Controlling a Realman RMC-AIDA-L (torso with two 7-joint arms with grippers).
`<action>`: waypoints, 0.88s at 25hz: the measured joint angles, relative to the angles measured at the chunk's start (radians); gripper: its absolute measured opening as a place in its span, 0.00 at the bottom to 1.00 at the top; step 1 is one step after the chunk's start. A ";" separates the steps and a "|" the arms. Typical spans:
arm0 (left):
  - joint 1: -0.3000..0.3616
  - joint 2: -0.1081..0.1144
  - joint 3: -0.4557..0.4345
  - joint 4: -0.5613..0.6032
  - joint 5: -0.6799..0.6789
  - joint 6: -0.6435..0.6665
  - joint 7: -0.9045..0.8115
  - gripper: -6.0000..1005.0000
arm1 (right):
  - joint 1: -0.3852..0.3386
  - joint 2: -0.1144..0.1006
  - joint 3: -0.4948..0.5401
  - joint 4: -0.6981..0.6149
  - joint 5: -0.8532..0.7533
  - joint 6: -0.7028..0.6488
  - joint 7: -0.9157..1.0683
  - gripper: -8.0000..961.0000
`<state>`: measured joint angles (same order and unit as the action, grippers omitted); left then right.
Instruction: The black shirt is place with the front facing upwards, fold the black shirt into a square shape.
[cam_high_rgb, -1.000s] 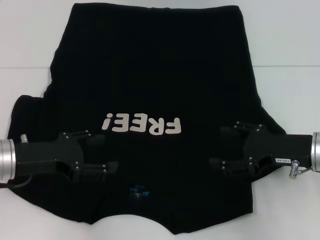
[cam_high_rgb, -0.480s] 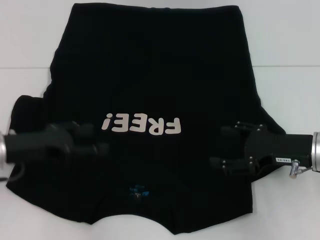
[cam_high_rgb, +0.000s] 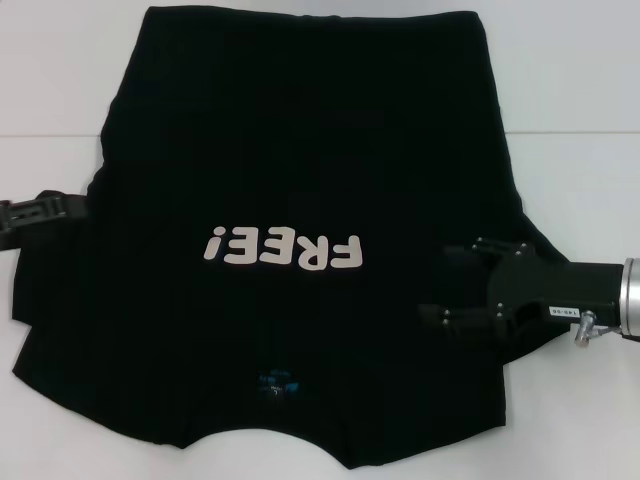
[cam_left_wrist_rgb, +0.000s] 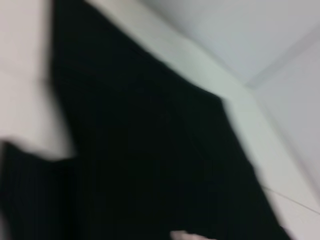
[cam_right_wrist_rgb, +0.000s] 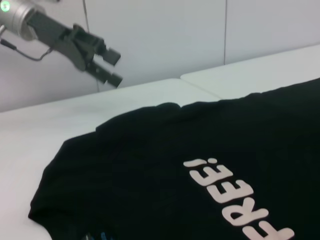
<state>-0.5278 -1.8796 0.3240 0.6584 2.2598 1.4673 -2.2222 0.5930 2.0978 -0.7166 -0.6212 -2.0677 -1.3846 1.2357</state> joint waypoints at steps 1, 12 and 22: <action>0.000 0.000 0.000 0.000 0.000 0.000 0.000 0.87 | 0.000 0.000 -0.003 0.000 0.006 0.000 0.002 0.98; -0.004 -0.001 0.013 -0.040 0.122 -0.220 -0.126 0.87 | 0.010 -0.002 -0.006 0.012 0.024 0.004 0.004 0.98; -0.013 -0.009 0.022 -0.095 0.124 -0.361 -0.119 0.87 | 0.009 -0.004 -0.006 0.025 0.024 0.004 0.004 0.98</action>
<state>-0.5407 -1.8887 0.3463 0.5634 2.3842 1.1063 -2.3414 0.6021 2.0939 -0.7226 -0.5963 -2.0440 -1.3805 1.2394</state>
